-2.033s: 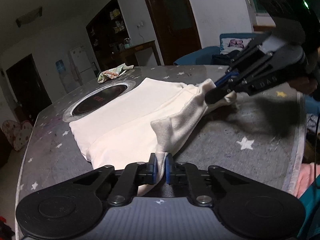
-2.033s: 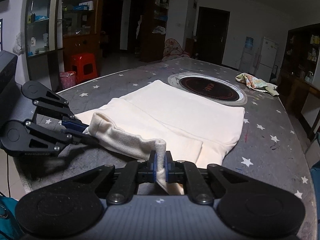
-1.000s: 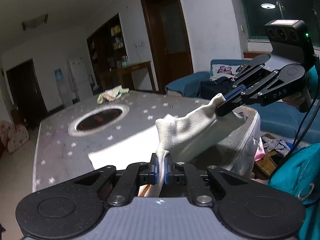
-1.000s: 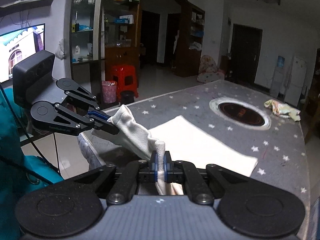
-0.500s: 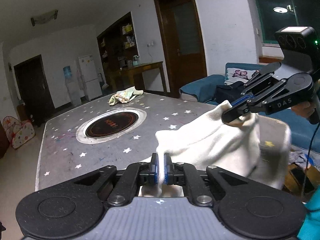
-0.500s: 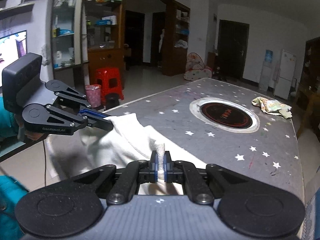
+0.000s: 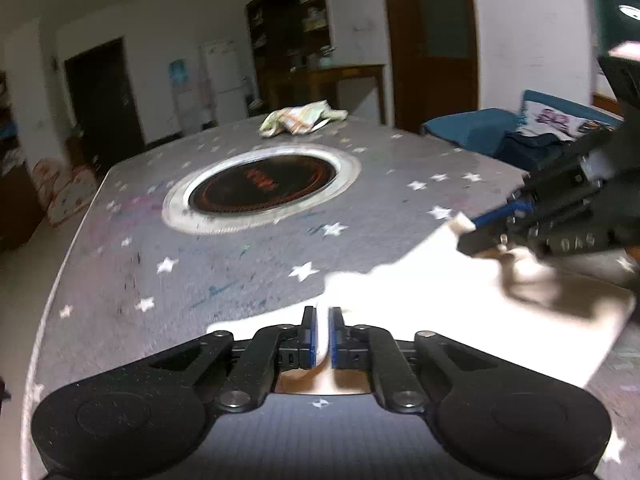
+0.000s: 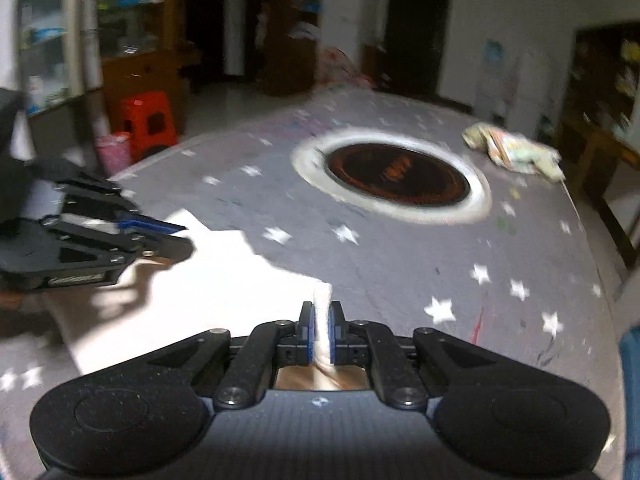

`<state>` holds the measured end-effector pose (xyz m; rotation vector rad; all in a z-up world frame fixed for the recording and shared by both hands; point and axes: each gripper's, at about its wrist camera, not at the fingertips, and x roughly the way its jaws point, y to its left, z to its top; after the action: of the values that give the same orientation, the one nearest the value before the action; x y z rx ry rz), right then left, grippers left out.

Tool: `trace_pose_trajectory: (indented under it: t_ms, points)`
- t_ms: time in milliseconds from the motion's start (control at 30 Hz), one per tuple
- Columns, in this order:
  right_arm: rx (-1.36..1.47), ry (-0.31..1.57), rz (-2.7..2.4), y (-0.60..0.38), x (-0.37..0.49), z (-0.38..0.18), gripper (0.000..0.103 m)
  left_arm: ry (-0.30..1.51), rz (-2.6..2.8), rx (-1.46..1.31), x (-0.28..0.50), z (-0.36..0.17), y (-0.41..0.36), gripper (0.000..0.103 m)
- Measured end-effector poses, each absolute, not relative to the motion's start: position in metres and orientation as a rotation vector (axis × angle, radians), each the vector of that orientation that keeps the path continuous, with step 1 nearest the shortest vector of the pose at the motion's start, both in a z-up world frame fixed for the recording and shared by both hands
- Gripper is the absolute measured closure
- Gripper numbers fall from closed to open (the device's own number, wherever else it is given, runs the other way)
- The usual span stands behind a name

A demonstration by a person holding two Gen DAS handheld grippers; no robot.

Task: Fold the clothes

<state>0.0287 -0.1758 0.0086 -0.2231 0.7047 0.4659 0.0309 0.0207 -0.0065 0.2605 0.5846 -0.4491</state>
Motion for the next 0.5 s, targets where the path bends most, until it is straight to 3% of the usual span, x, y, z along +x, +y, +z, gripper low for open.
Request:
trace_pose_trajectory:
  t_ms: [233, 500]
  points:
    - [-0.167, 0.724, 0.385, -0.184, 0.044, -0.010, 0.093, 0.562, -0.375, 0.273, 0.031, -0.009, 0.015, 0.078]
    - [-0.132, 0.718, 0.436, -0.192, 0.035, 0.009, 0.093, 0.499, -0.507, 0.278, -0.006, 0.008, 0.006, 0.078]
